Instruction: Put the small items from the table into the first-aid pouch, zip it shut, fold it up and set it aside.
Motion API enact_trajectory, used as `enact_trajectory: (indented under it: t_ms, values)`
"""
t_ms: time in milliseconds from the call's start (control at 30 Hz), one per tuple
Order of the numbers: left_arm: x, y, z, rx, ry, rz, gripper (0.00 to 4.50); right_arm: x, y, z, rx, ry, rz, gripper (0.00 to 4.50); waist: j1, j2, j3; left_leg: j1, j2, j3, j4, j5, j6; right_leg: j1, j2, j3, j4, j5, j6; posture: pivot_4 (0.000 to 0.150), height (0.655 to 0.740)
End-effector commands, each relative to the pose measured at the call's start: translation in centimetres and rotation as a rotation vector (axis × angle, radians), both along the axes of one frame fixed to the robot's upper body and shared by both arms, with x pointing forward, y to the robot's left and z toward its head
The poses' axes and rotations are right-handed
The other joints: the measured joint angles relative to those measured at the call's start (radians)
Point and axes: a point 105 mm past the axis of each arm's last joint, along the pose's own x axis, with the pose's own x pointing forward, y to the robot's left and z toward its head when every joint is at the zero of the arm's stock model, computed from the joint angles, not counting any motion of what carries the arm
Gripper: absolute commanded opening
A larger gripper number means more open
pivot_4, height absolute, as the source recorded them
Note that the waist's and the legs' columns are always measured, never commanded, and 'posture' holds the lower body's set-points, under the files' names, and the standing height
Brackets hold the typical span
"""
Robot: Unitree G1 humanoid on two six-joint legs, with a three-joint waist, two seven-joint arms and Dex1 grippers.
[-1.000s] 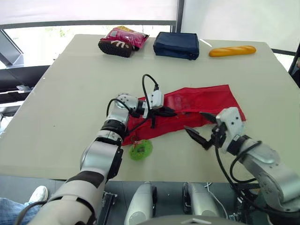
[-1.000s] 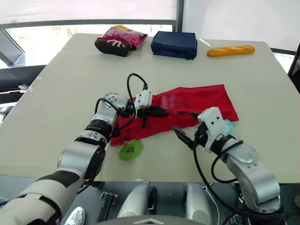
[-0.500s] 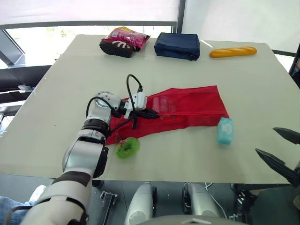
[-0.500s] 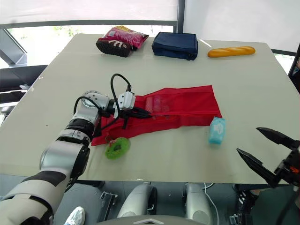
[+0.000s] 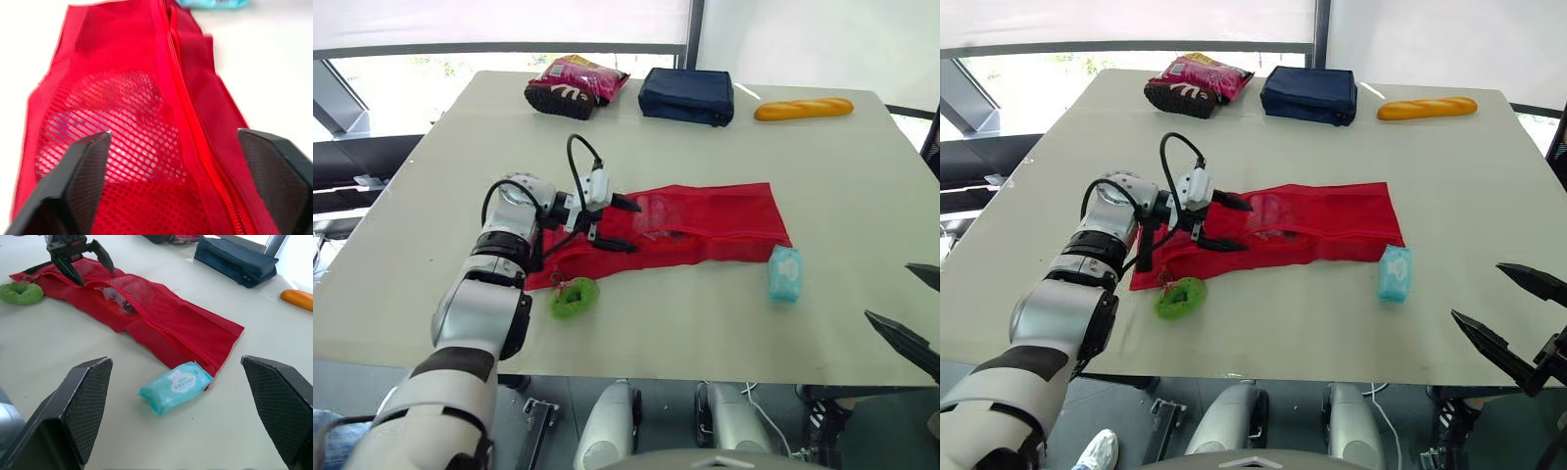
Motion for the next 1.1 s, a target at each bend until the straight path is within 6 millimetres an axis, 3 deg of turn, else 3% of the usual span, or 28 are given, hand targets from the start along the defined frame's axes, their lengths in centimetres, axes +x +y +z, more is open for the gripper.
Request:
enact_trajectory:
  t_ms: [33, 267, 400, 533, 700, 900, 1100]
  values:
    - [-0.8, -1.8, 1.7, -0.043, -0.029, -0.095, 4.39, 0.1, 1.2, 0.6, -0.005, -0.029, 0.042, 4.50, 0.006, 0.000, 0.000, 0.000, 0.000, 0.000, 0.000, 0.000, 0.000, 0.000, 0.000, 0.000, 0.000, 0.000, 0.000, 0.150, 0.7164]
    - [0.0, -8.6, 3.6, -0.163, -0.146, 0.021, 4.39, 1.2, 2.9, 1.3, 0.032, -0.081, 0.066, 4.50, 0.012, 0.000, 0.000, -0.001, -0.001, -0.001, 0.001, 0.000, 0.000, 0.000, 0.000, 0.000, -0.001, 0.000, 0.000, 0.150, 0.7164]
    - [0.9, -11.2, 3.7, -0.177, -0.188, 0.128, 4.39, 1.8, 3.4, 1.4, 0.041, -0.101, 0.071, 4.50, 0.009, 0.000, 0.000, -0.001, -0.003, -0.001, 0.001, 0.000, 0.000, 0.000, 0.000, 0.000, -0.001, 0.001, -0.001, 0.150, 0.7164]
    - [0.6, -13.9, 2.7, -0.180, -0.153, 0.166, 4.39, 2.3, 3.7, 1.5, 0.047, -0.117, 0.073, 4.50, 0.009, 0.000, 0.000, 0.000, -0.005, -0.001, 0.001, 0.000, 0.000, 0.000, 0.000, 0.001, 0.000, 0.000, 0.000, 0.150, 0.7164]
    - [-0.6, -16.7, 0.1, -0.140, -0.109, 0.163, 4.39, 2.6, 3.9, 1.7, 0.051, -0.138, 0.067, 4.50, 0.010, 0.000, 0.000, -0.001, -0.006, -0.001, 0.000, 0.000, 0.000, 0.000, 0.000, 0.001, -0.001, 0.000, 0.000, 0.150, 0.7164]
    - [-0.5, -18.1, -2.6, -0.089, -0.100, 0.232, 4.39, 2.7, 4.0, 1.7, 0.045, -0.151, 0.054, 4.50, 0.010, 0.000, 0.000, 0.000, -0.006, -0.001, 0.000, 0.000, 0.000, 0.000, 0.000, 0.001, -0.001, 0.000, 0.000, 0.150, 0.7164]
    - [0.6, -18.7, -3.6, -0.067, -0.134, 0.310, 4.39, 2.9, 3.8, 2.0, 0.037, -0.170, 0.043, 4.50, 0.011, 0.000, 0.000, 0.000, -0.006, -0.001, 0.001, 0.000, 0.000, 0.000, 0.000, 0.001, -0.001, 0.000, 0.000, 0.150, 0.7164]
